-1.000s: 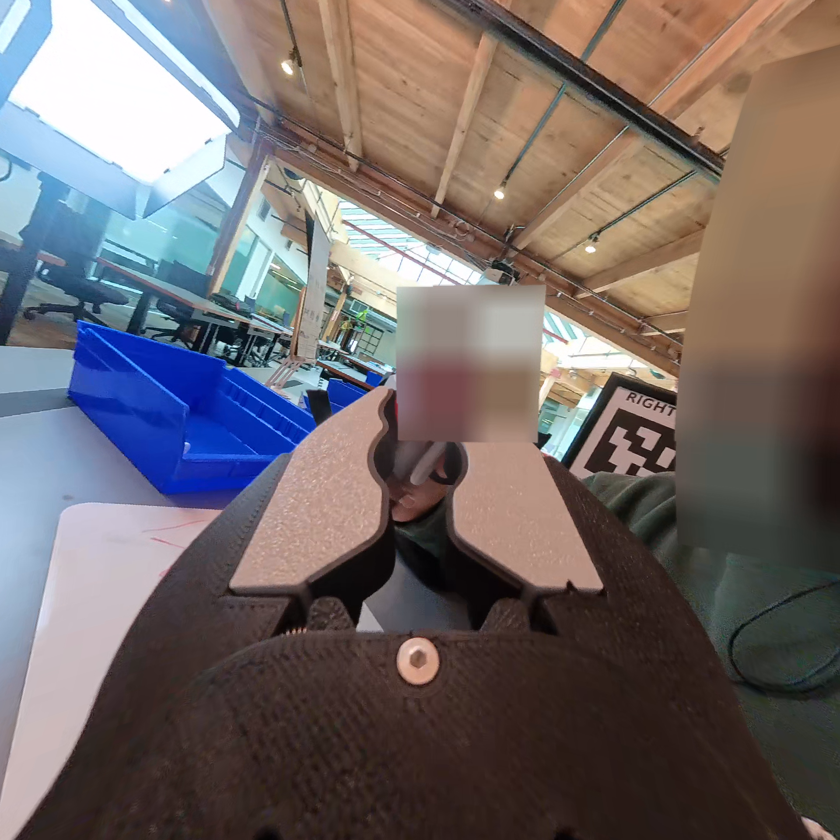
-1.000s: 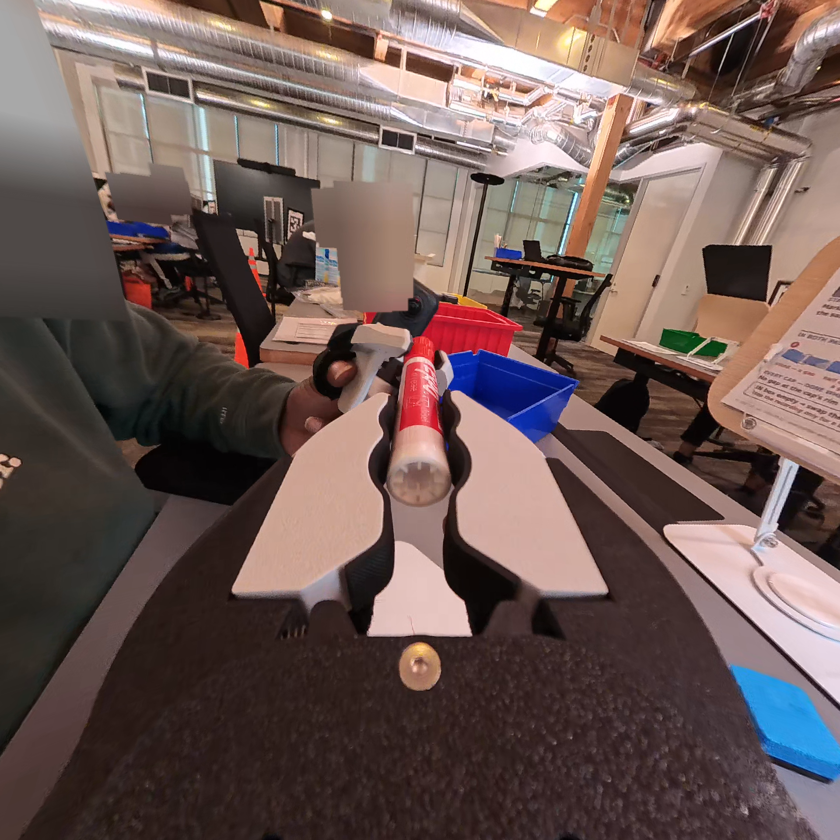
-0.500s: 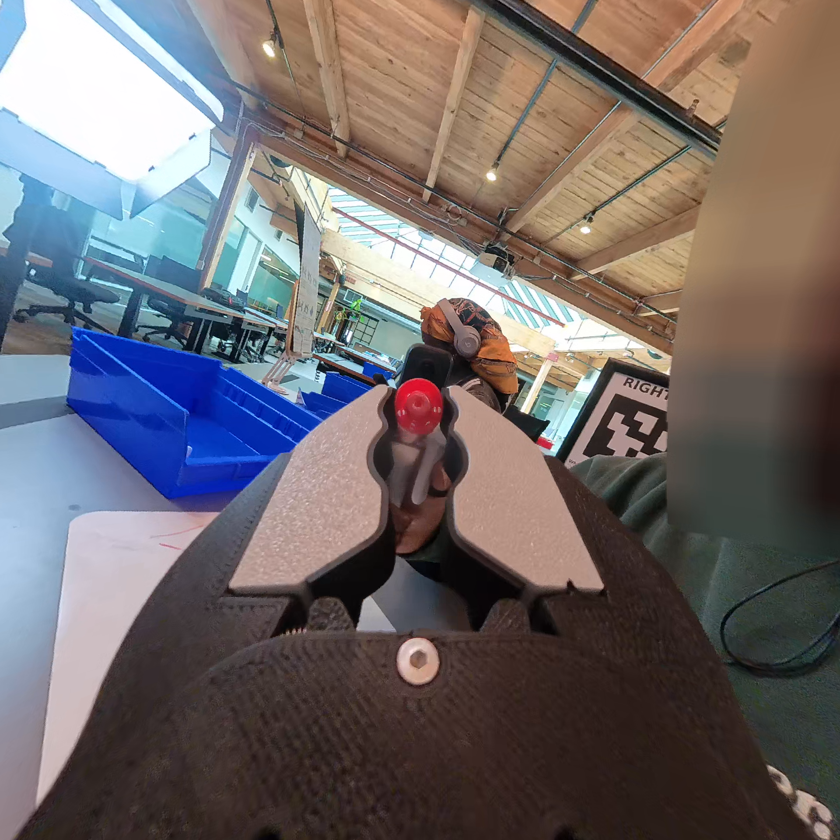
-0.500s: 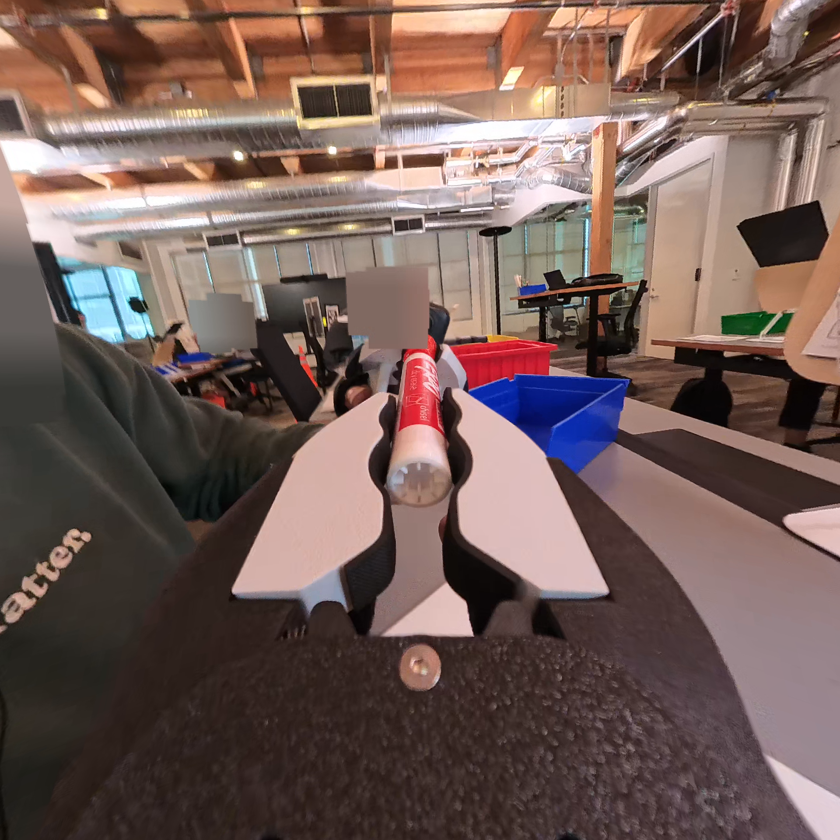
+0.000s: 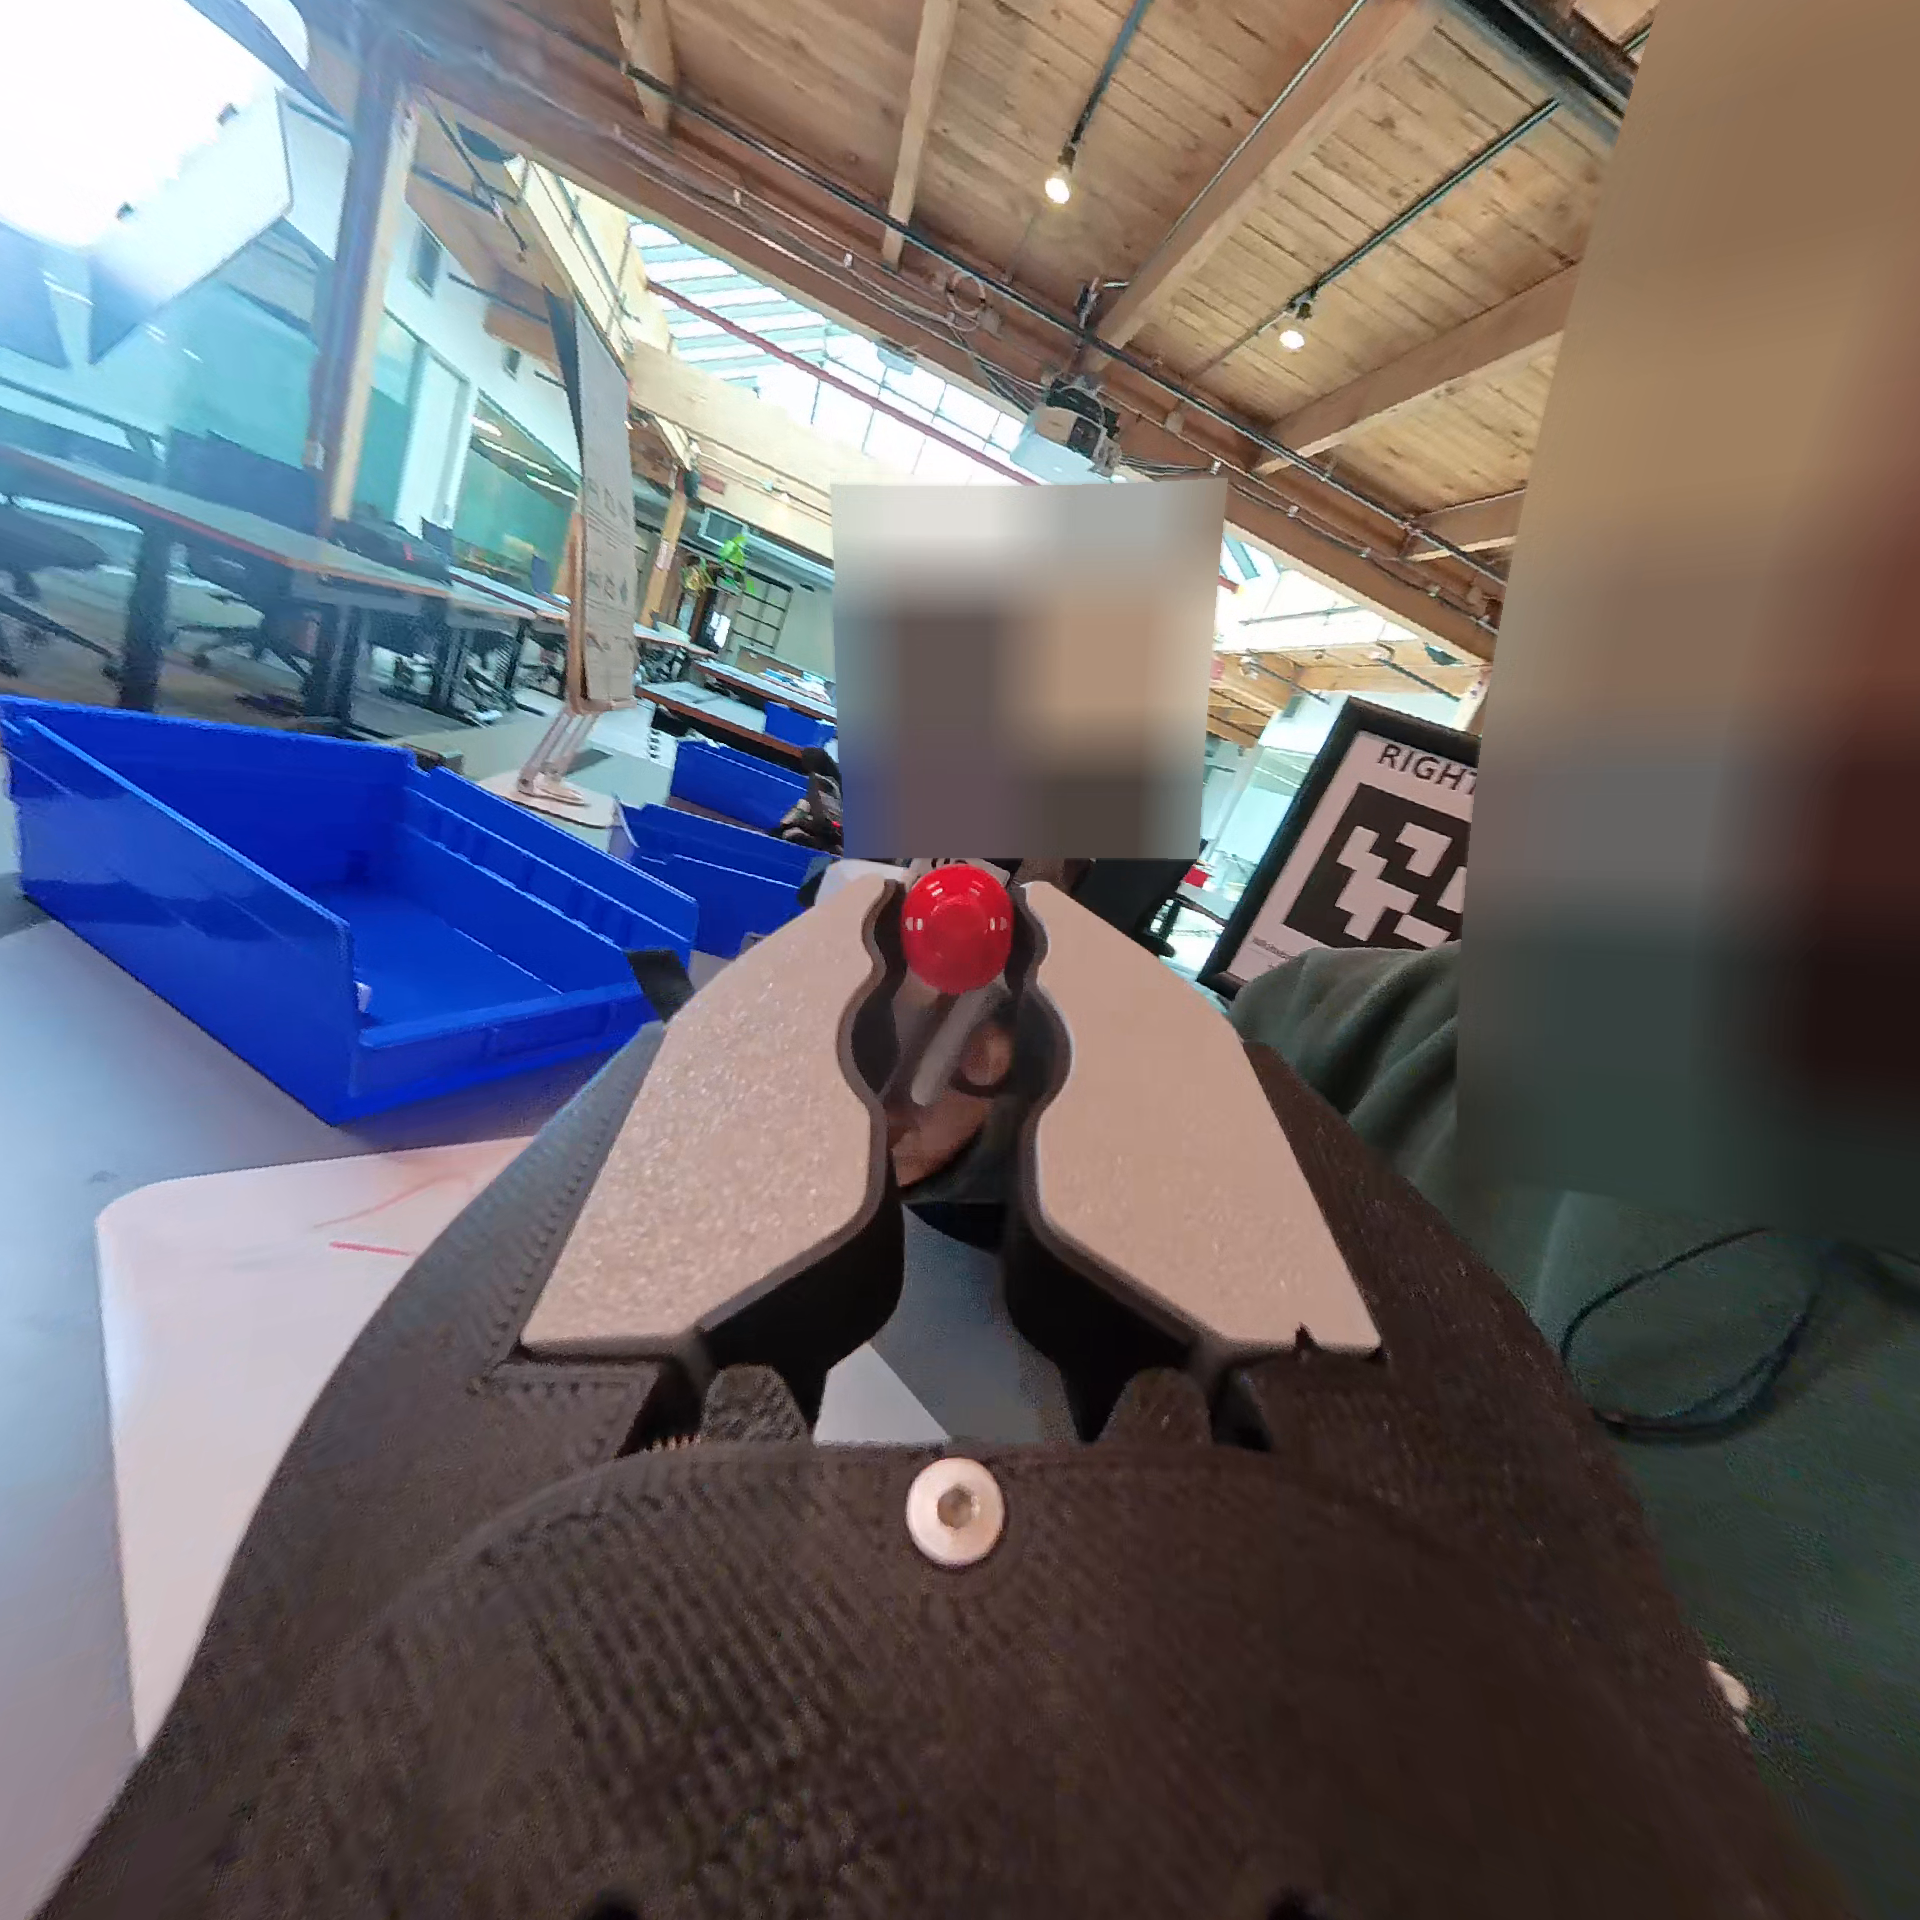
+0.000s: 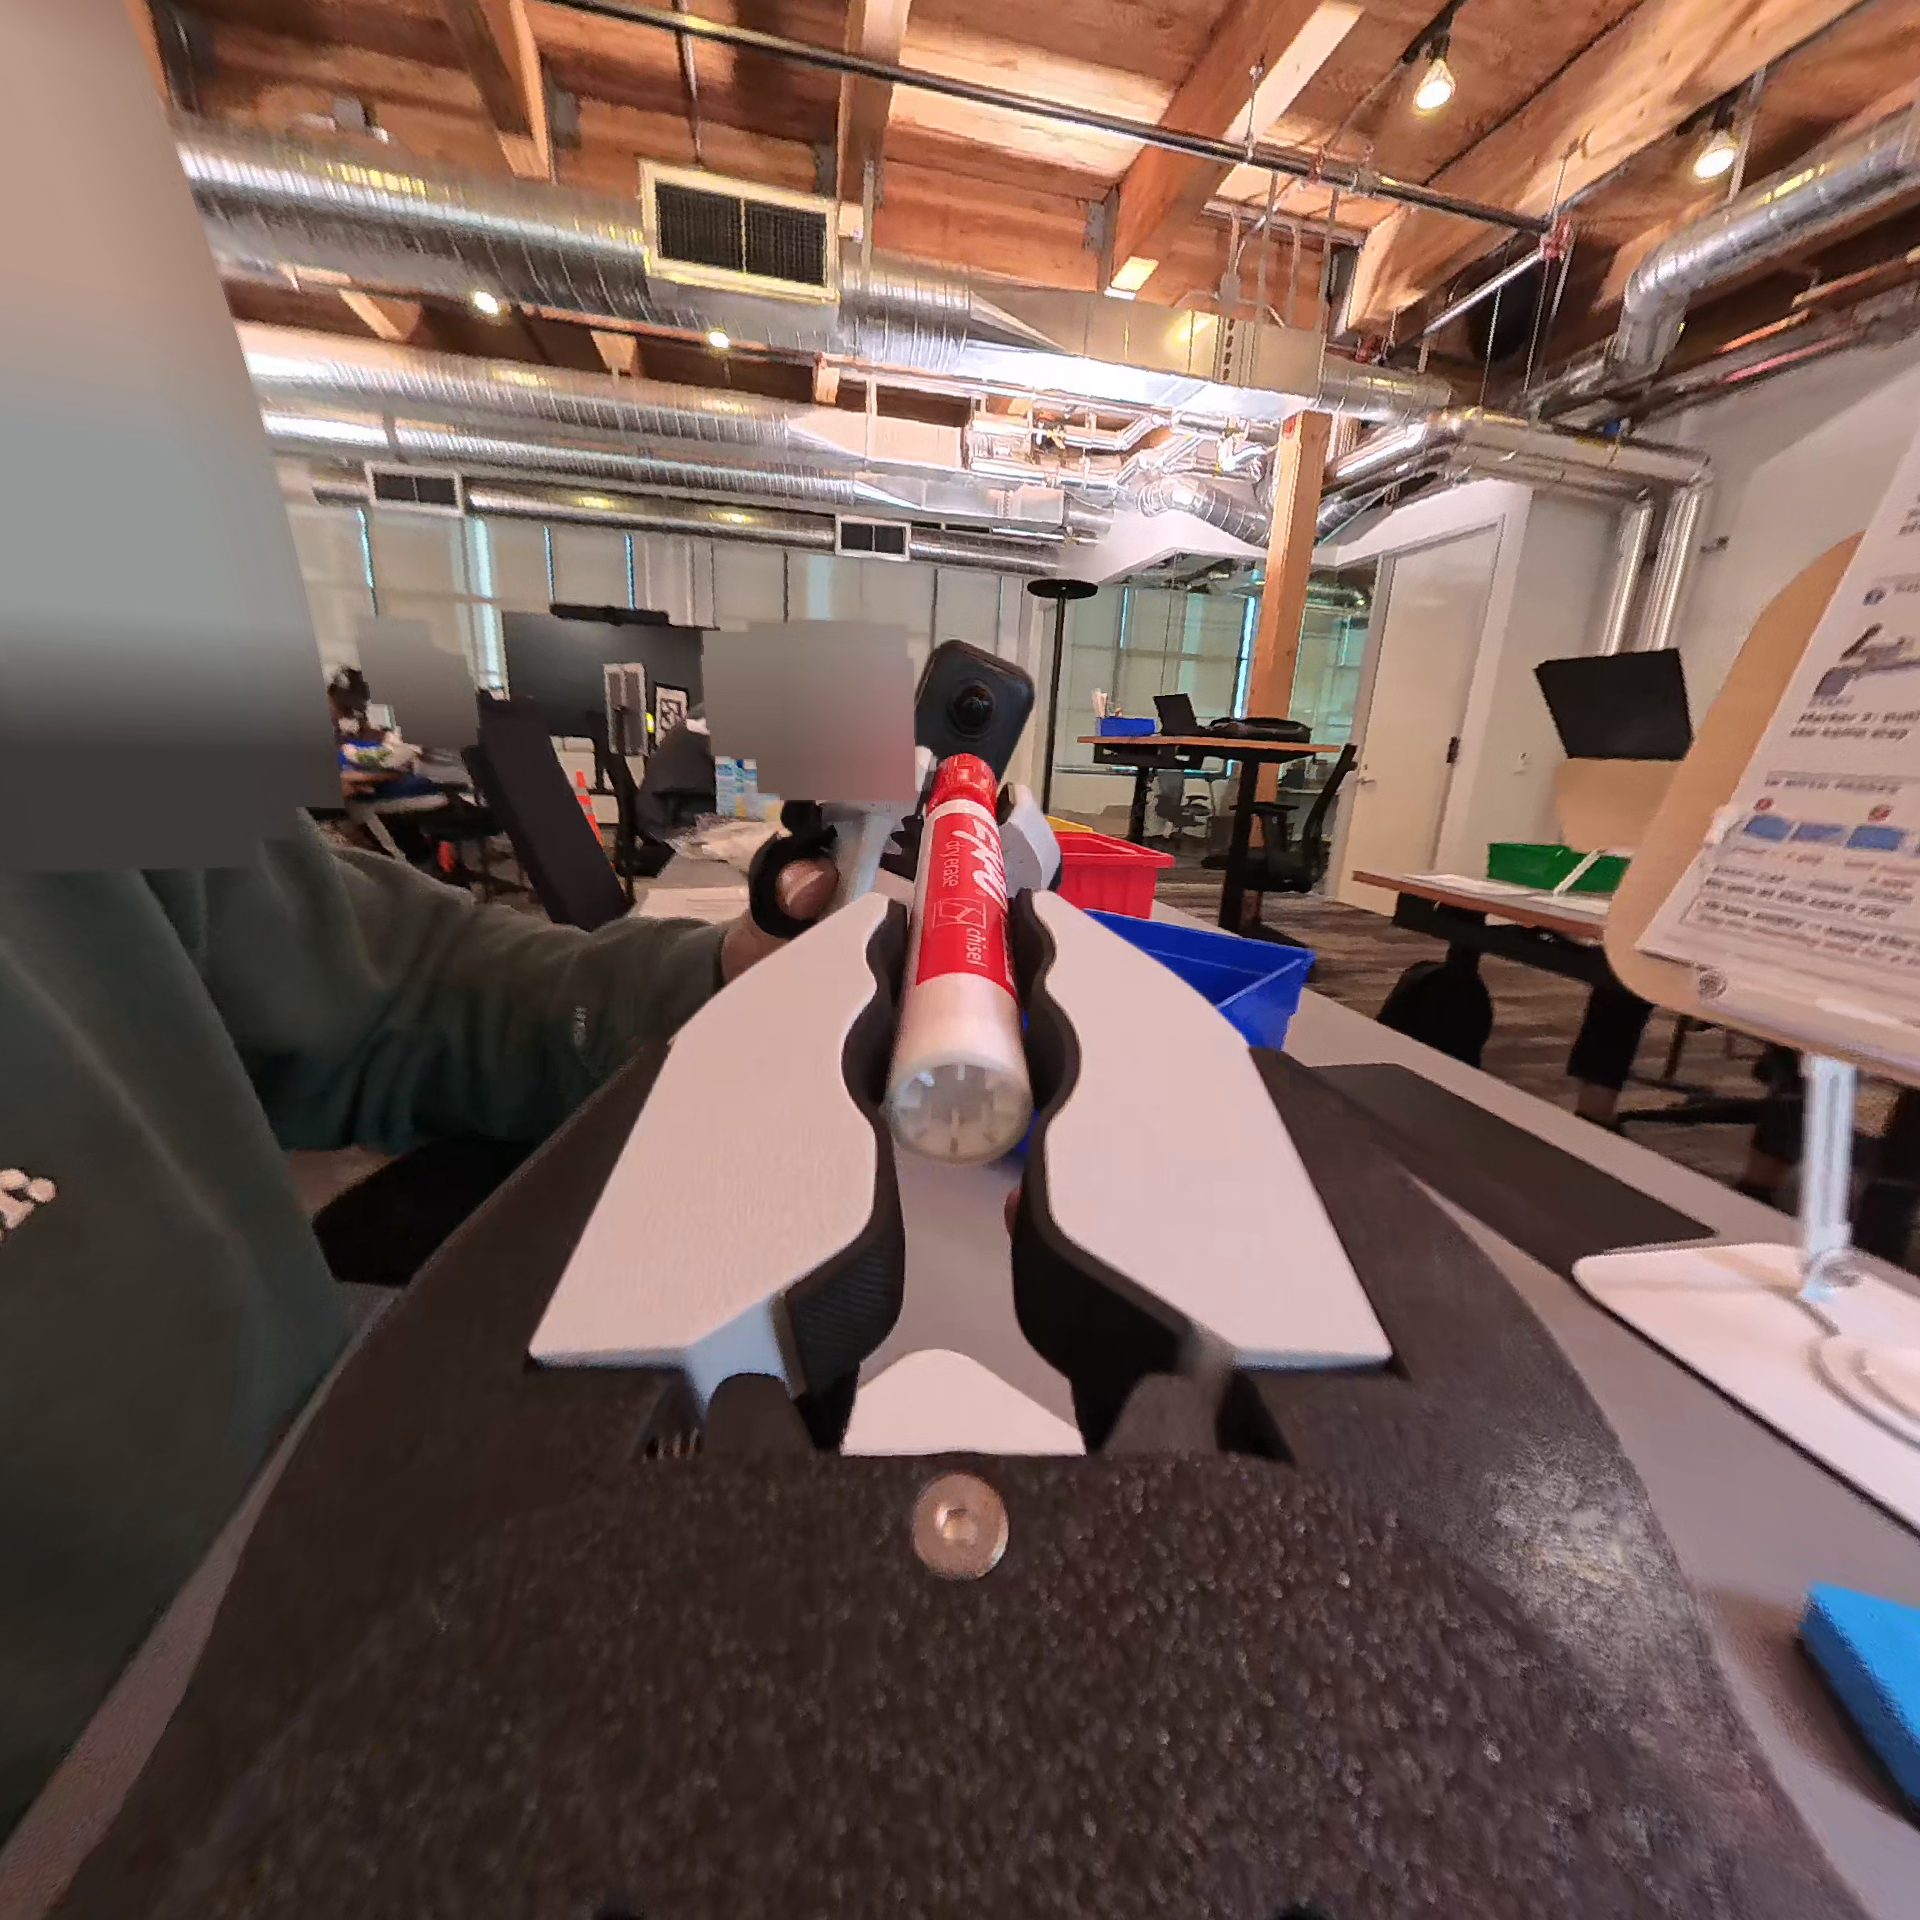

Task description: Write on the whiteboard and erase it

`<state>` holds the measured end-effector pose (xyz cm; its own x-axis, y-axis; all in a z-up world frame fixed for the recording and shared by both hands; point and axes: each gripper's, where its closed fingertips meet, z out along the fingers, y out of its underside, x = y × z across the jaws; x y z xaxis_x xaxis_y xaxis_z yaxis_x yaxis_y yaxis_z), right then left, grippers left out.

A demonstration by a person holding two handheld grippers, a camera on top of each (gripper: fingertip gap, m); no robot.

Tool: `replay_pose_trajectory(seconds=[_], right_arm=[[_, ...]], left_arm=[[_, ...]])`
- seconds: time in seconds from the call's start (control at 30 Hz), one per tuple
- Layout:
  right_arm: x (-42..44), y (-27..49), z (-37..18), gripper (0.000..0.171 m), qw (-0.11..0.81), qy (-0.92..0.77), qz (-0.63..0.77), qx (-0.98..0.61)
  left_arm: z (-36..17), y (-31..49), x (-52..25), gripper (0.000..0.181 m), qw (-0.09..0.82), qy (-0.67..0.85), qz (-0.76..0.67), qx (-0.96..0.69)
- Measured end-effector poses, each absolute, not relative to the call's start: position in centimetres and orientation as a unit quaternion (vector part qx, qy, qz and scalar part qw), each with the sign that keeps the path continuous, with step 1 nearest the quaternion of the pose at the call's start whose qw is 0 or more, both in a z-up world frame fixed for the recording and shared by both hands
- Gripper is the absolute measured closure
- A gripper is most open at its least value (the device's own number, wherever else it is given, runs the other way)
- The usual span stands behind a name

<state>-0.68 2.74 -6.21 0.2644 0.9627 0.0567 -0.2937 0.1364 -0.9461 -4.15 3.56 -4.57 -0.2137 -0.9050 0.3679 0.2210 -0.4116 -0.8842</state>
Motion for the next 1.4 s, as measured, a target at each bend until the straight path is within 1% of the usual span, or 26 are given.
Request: replay_pose_trajectory(seconds=[0.13,0.3,0.33,0.4,0.53,0.6,0.67,0.73,0.77,0.83,0.9,0.93,1.0,1.07,1.13,1.23,1.4], right_arm=[[-0.8,2.3,-6.5,0.151,0.676,-0.419,0.416,-0.441],[-1.5,1.8,-7.3,0.151,0.687,-0.454,0.366,-0.434],[-1.5,1.8,-7.2,0.151,0.684,-0.45,0.375,-0.435],[-1.4,1.5,-6.7,0.151,0.689,-0.456,0.374,-0.422],[-0.9,1.4,-7.1,0.151,0.669,-0.486,0.368,-0.424],[-0.8,1.7,-7.3,0.151,0.656,-0.484,0.385,-0.433],[-0.7,2.3,-7.4,0.151,0.637,-0.477,0.409,-0.446],[0.2,3.2,-7.0,0.151,0.633,-0.468,0.414,-0.458],[1.3,3.9,-6.5,0.151,0.635,-0.463,0.407,-0.465],[5.1,6.3,-4.6,0.151,0.666,-0.441,0.339,-0.496],[11.0,9.7,-3.2,0.151,0.695,-0.411,0.199,-0.556],[14.3,11.6,-3.5,0.151,0.681,-0.399,0.117,-0.602],[20.8,14.9,-5.4,0.151,0.625,-0.387,-0.036,-0.678],[25.6,17.5,-8.3,0.151,0.542,-0.401,-0.136,-0.726],[28.7,19.8,-11.3,0.151,0.469,-0.43,-0.211,-0.742],[31.1,22.5,-15.7,0.151,0.365,-0.514,-0.311,-0.712],[33.3,25.4,-20.5,0.151,0.231,-0.607,-0.398,-0.648]], left_arm=[[-5.5,3.1,-4.2,0.16,0.355,0.376,-0.696,-0.498],[-7.1,2.5,-3.8,0.16,0.341,0.408,-0.663,-0.527],[-6.7,2.5,-3.7,0.161,0.36,0.415,-0.653,-0.521],[-6.2,2.1,-3.5,0.161,0.369,0.455,-0.623,-0.519],[-7.6,1.9,-3.2,0.162,0.342,0.483,-0.605,-0.533],[-7.6,2.3,-3.0,0.162,0.354,0.475,-0.606,-0.531],[-7.9,3.0,-2.9,0.162,0.386,0.477,-0.58,-0.535],[-8.0,4.2,-3.4,0.148,0.435,0.465,-0.553,-0.538],[-8.1,4.8,-3.9,0.146,0.458,0.451,-0.543,-0.54],[-9.7,5.7,-5.0,0.145,0.482,0.446,-0.501,-0.564],[-12.4,6.2,-6.2,0.15,0.49,0.459,-0.442,-0.595],[-13.7,6.1,-6.7,0.157,0.488,0.468,-0.419,-0.606],[-15.6,5.7,-7.7,0.17,0.485,0.481,-0.394,-0.615],[-16.7,5.7,-8.4,0.179,0.49,0.475,-0.392,-0.616],[-17.2,6.2,-8.7,0.181,0.493,0.46,-0.402,-0.619],[-17.0,6.8,-9.2,0.181,0.505,0.459,-0.387,-0.621],[-17.3,7.2,-10.3,0.181,0.527,0.457,-0.35,-0.626]])
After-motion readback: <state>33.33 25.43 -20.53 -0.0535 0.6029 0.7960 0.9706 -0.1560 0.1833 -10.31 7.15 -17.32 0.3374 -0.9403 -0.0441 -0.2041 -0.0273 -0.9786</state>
